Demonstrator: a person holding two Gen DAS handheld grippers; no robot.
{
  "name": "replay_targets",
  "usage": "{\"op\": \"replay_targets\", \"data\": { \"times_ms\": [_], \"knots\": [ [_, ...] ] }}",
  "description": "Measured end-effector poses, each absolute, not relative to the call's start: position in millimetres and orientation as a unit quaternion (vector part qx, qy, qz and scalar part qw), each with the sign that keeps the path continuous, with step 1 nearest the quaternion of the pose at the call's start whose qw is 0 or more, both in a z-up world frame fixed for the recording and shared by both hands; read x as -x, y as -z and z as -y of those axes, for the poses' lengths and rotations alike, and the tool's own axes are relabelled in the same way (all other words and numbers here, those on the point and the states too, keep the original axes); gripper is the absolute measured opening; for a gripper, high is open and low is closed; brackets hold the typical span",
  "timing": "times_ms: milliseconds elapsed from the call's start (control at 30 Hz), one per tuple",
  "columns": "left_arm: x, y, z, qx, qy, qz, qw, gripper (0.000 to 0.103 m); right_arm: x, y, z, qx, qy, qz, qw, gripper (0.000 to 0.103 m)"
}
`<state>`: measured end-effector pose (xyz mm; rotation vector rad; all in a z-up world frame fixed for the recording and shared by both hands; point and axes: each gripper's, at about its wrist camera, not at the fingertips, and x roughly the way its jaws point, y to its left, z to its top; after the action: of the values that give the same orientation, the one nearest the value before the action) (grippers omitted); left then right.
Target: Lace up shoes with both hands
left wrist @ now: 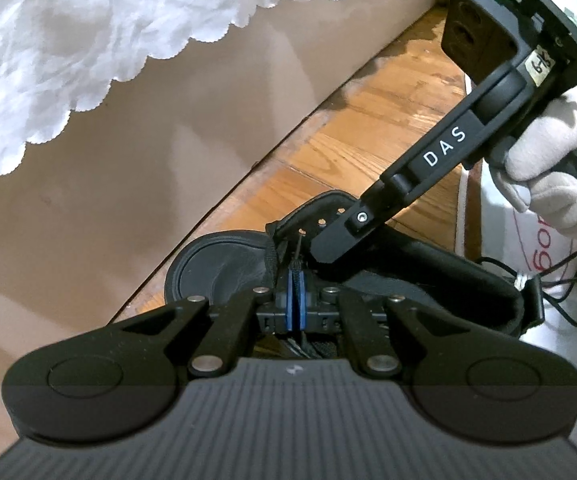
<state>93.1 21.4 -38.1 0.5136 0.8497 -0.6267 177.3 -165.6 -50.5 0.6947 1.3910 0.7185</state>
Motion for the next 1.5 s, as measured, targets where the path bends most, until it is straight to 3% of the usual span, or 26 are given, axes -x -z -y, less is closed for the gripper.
{"op": "replay_targets", "data": {
  "times_ms": [533,567,600,800,1067,1367,1400,1467,1500],
  "knots": [
    [-97,39,-20,-0.242,0.299,-0.402,0.831,0.003,-177,43,159,-0.267,-0.335,-0.607,0.669,0.018],
    [-98,39,-20,-0.240,0.299,-0.402,0.832,0.003,-177,42,160,-0.270,-0.337,-0.607,0.667,0.020],
    [-97,39,-20,-0.239,0.300,-0.401,0.832,0.003,-177,41,160,-0.273,-0.338,-0.607,0.665,0.029],
    [-97,42,-21,-0.225,0.301,-0.389,0.841,0.003,-175,35,190,-0.356,-0.319,-0.589,0.652,0.030],
    [-98,48,-16,-0.214,0.299,-0.381,0.848,0.003,-177,70,204,-0.447,-0.240,-0.609,0.610,0.030],
    [-97,50,-16,-0.213,0.291,-0.374,0.854,0.003,-181,76,174,-0.460,-0.256,-0.602,0.600,0.030],
    [-97,50,-16,-0.213,0.291,-0.374,0.854,0.003,-181,76,173,-0.459,-0.259,-0.600,0.601,0.030],
    [-97,50,-15,-0.214,0.290,-0.375,0.854,0.004,-181,74,170,-0.455,-0.273,-0.593,0.605,0.013],
    [-98,50,-15,-0.214,0.290,-0.375,0.854,0.005,-180,72,169,-0.448,-0.277,-0.588,0.614,0.009]
  ]
}}
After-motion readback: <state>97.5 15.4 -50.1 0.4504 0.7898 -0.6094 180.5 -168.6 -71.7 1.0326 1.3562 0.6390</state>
